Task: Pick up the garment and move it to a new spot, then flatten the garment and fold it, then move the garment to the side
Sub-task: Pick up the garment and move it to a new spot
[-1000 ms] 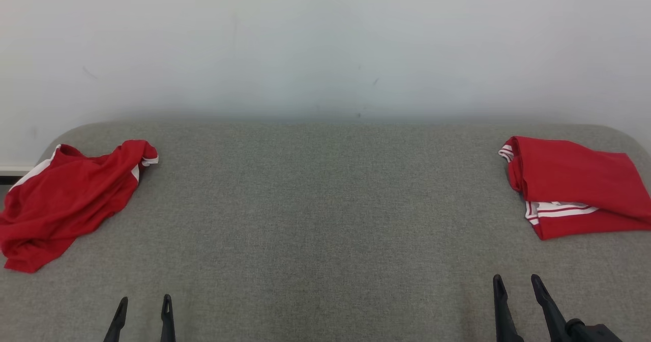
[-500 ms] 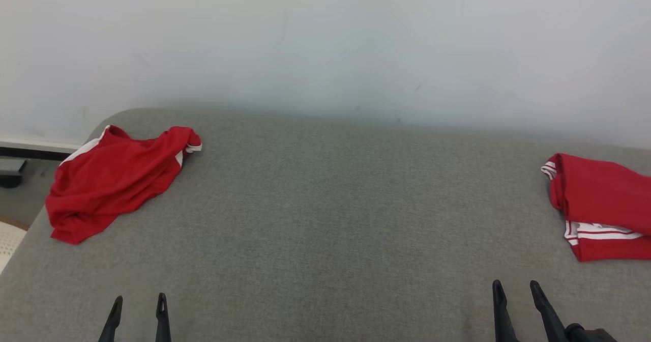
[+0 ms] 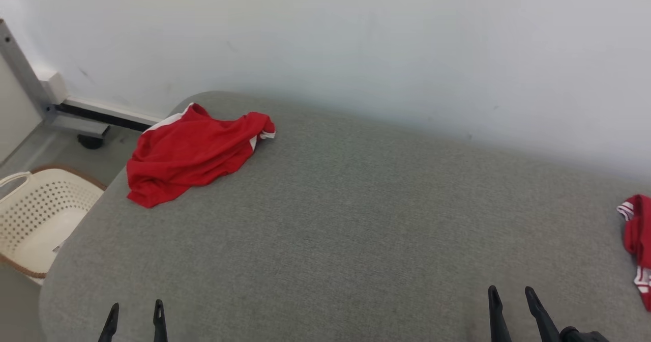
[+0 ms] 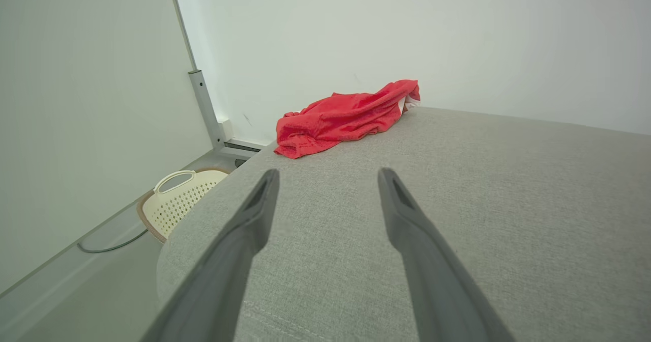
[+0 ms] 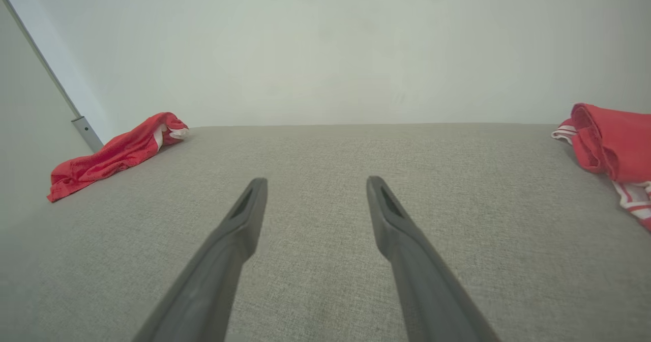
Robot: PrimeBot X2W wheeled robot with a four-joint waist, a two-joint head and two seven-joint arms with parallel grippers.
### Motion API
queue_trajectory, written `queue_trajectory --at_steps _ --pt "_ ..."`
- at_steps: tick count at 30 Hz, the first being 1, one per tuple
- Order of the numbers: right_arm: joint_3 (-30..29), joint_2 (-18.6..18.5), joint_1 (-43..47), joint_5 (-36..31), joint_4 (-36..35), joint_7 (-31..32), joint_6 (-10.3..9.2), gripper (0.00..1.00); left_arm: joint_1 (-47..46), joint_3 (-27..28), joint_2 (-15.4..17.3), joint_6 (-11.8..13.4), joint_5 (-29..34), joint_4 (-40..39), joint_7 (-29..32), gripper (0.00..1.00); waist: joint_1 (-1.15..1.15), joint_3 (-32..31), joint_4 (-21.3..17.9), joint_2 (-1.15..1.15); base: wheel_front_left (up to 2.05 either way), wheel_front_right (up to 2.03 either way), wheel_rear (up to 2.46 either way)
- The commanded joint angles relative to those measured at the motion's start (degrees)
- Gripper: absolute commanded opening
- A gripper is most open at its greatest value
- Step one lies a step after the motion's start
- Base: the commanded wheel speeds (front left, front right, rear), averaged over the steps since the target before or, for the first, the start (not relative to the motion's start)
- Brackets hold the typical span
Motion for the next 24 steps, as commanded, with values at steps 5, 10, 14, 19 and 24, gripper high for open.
queue_trajectory --at_steps 5,10,14,19,24 --pt "0.52 0.02 -0.62 0.59 0.35 -0.03 -0.09 1.00 1.00 0.98 1.13 0.10 -0.50 0.27 -0.13 1.00 0.00 -0.65 6.76 0.00 0.00 0.00 0.00" --pt "1.22 0.02 -1.19 0.66 0.66 -0.04 -0.09 1.00 1.55 2.26 1.43 0.45 -1.33 0.04 -0.13 1.00 0.00 -0.32 8.25 0.00 0.00 0.00 0.00" --pt "1.91 0.02 -1.85 0.42 1.19 -0.04 -0.09 1.00 1.87 3.05 1.15 0.84 -1.84 -0.57 -0.13 1.00 0.00 0.13 8.62 0.00 0.00 0.00 0.00" --pt "2.24 0.02 -2.21 0.31 1.45 -0.04 -0.09 1.00 2.23 3.26 0.93 0.96 -1.92 -0.66 -0.13 1.00 0.00 0.29 8.74 0.00 0.00 0.00 0.00" --pt "2.45 0.02 -2.06 0.25 1.66 -0.04 -0.09 1.00 2.00 3.10 0.63 0.87 -2.08 -0.16 -0.13 1.00 0.00 0.13 8.60 0.00 0.00 0.00 0.00"
